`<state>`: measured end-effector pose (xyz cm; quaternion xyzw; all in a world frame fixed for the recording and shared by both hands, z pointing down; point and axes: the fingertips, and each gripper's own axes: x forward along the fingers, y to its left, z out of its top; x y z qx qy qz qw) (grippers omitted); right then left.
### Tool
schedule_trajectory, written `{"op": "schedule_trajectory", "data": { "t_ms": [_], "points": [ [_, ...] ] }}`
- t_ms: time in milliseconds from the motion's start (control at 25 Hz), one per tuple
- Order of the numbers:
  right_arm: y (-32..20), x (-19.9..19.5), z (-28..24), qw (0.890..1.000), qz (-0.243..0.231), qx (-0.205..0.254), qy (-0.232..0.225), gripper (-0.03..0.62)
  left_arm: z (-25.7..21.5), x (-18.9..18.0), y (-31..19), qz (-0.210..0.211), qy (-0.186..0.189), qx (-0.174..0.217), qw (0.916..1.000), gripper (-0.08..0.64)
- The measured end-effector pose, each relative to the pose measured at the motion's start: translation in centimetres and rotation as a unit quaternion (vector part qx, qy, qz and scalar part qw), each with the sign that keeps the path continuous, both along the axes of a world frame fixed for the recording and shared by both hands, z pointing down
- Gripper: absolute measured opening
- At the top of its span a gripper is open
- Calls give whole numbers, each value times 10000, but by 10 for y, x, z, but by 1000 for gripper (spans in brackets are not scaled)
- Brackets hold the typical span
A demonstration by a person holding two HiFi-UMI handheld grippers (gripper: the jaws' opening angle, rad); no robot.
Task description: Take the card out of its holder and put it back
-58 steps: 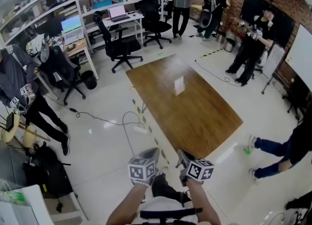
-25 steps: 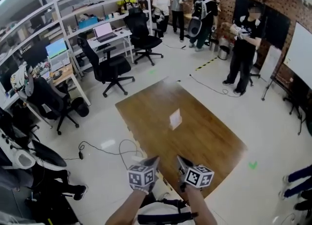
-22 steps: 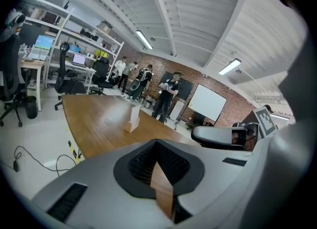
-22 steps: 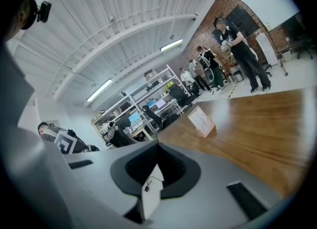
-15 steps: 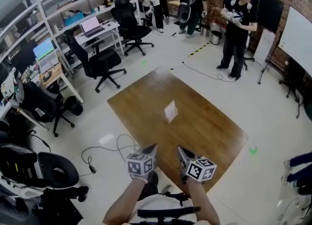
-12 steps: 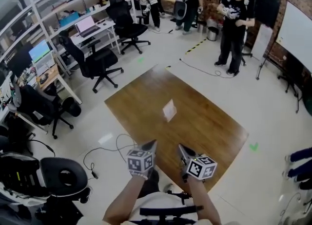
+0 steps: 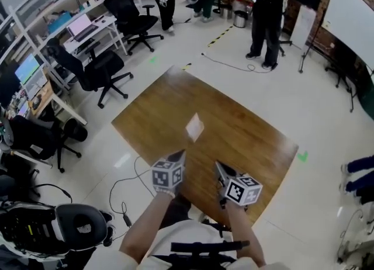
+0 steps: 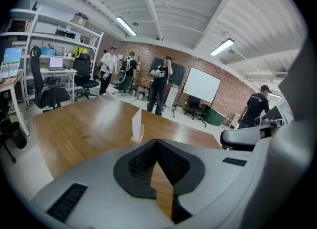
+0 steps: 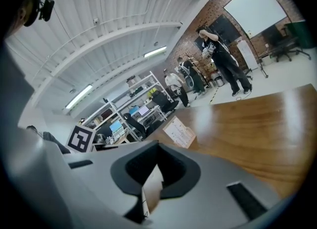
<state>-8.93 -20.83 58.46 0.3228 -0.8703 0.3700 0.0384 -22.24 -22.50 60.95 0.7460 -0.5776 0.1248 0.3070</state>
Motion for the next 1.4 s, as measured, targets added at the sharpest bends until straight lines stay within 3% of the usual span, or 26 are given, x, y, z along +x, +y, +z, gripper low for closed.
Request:
{"op": "schedule_trajectory", "data": {
  "t_ms": [520, 560, 640, 840, 1400],
  "points": [
    [-34, 0, 17, 9993, 322, -202, 8, 9, 35, -19, -69, 262, -231, -256, 9991, 2],
    [-34, 0, 18, 9992, 339, -221, -5, 9, 38, -20, -72, 291, -246, -274, 9989, 10],
    [-36, -2, 23, 9990, 360, -269, -21, 9, 41, -24, -79, 335, -286, -312, 9985, 110],
    [-39, -8, 24, 9989, 337, -334, 20, 9, 54, -28, -96, 396, -395, -368, 9978, 186],
    [-53, -6, 33, 9980, 486, -384, 141, 9, 73, -15, -139, 775, -667, -505, 9935, 213]
  ]
}}
